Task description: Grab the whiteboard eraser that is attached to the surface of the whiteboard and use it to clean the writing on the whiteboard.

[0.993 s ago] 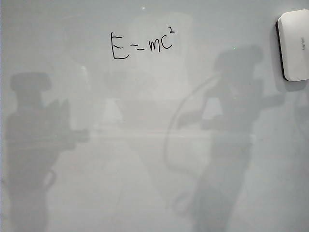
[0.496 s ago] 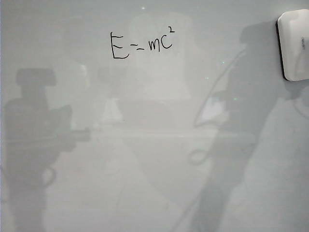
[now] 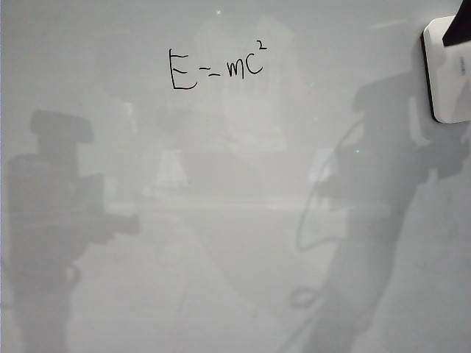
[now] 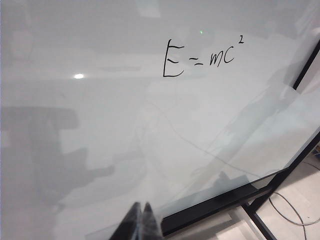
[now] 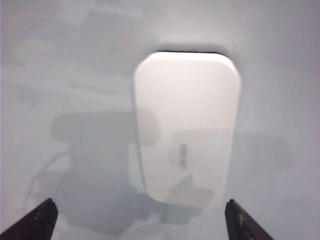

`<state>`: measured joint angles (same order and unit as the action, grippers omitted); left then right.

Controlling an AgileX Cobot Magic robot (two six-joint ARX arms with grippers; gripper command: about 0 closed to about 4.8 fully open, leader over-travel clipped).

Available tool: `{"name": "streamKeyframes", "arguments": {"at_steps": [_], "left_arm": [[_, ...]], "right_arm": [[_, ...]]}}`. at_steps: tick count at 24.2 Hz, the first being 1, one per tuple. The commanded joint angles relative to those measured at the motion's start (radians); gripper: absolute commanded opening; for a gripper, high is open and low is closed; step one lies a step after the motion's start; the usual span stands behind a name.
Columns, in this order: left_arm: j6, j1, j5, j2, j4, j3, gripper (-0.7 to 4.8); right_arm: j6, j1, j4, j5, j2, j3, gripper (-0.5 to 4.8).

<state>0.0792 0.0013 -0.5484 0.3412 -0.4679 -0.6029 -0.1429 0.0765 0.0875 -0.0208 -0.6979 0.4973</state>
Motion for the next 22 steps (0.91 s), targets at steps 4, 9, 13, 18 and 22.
{"name": "streamKeyframes", "arguments": {"at_steps": [4, 9, 13, 18, 22], "left_arm": [[-0.003, -0.002, -0.009, 0.000, 0.013, -0.008, -0.06], [-0.027, -0.002, -0.097, 0.000, 0.022, -0.009, -0.06], [-0.027, -0.002, -0.103, 0.000, 0.020, -0.011, -0.06], [-0.027, -0.002, -0.103, 0.000, 0.021, -0.033, -0.06], [-0.027, -0.002, -0.103, 0.000, 0.020, -0.035, -0.06]], "right_arm": [[-0.078, 0.011, 0.264, 0.061, 0.002, -0.128, 4.79], [-0.078, 0.010, 0.338, 0.068, -0.024, -0.166, 4.79], [-0.078, 0.009, 0.400, 0.068, -0.076, -0.166, 4.79], [-0.071, 0.011, 0.587, 0.068, -0.204, -0.163, 4.79], [-0.071, 0.011, 0.651, 0.068, -0.273, -0.159, 4.79]]}}
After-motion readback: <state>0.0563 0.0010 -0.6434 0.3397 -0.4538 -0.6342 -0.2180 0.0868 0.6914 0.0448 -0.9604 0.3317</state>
